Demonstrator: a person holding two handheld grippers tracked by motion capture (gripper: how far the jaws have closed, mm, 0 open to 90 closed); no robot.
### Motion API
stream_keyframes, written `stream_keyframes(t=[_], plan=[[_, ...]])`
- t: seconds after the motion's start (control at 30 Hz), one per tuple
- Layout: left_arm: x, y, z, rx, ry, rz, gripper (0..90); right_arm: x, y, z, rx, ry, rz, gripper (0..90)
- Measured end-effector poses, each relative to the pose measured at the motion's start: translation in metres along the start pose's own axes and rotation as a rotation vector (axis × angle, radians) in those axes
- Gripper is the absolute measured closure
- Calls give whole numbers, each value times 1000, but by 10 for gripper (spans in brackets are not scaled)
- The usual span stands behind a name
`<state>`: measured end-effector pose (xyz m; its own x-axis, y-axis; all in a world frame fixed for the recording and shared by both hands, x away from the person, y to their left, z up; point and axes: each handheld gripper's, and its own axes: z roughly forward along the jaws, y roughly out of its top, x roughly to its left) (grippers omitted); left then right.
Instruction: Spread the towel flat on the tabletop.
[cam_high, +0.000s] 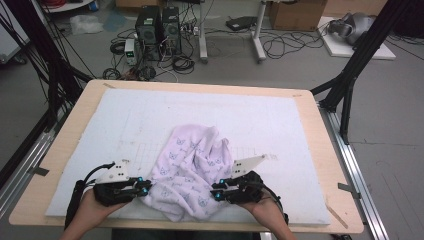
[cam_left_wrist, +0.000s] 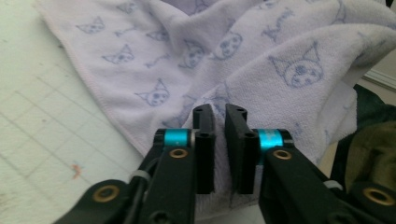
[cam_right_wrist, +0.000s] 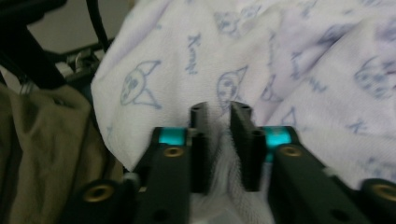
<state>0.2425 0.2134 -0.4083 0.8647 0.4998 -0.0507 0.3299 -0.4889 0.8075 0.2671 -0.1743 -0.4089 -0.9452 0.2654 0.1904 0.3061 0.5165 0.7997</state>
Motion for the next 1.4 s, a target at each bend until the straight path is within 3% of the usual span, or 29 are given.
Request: stream_keyframes(t=[0.03, 0.07, 0.1, 0.17, 0.23, 0.27, 0.33, 0.47, 0.57, 0.63, 0.67, 0.73, 0.8, 0.87, 1.0, 1.13, 1.4], plan=[[3, 2, -2, -12, 3, -4, 769, 0, 0, 0, 0, 0, 0, 704], [7, 6, -3, -26, 7, -10, 707, -5, 7, -8, -24, -33, -3, 665], [10, 10, -3, -35, 16, -10, 707, -5, 7, -8, -24, -33, -3, 665], [17, 20, 0, -50, 26, -5, 670, -12, 14, -13, -31, -77, -20, 639], [25, 28, 7, -49, 48, 6, 636, -22, 18, -15, -28, -130, -33, 608], [29, 32, 12, -42, 52, 9, 598, -33, 19, -13, -36, -145, -12, 597], [38, 36, 26, -37, 63, 8, 578, -37, 19, -11, -25, -152, -2, 593], [52, 36, 56, 18, 38, -8, 547, -50, 12, 2, 40, -174, 5, 575], [58, 32, 74, 92, 46, -16, 546, -59, 5, 10, 93, -185, 38, 564], [60, 29, 81, 148, 52, -23, 569, -63, 1, 14, 125, -185, 53, 565], [60, 27, 83, 156, 60, -13, 625, -66, -1, 19, 154, -177, 68, 595], [59, 28, 82, 153, 66, -6, 669, -67, -3, 21, 170, -178, 65, 626], [56, 28, 81, 163, 78, 21, 830, -65, -2, 22, 175, -198, 54, 767], [53, 27, 80, 166, 83, 31, 872, -65, -2, 20, 177, -174, 59, 860], [51, 24, 72, 161, 94, 36, 882, -57, 1, 12, 158, -166, 38, 872], [45, 17, 52, 135, 109, 28, 883, -43, 0, 3, 138, -162, 10, 873], [31, 4, 20, 89, 94, 20, 882, -22, -13, -2, 110, -108, 19, 869]])
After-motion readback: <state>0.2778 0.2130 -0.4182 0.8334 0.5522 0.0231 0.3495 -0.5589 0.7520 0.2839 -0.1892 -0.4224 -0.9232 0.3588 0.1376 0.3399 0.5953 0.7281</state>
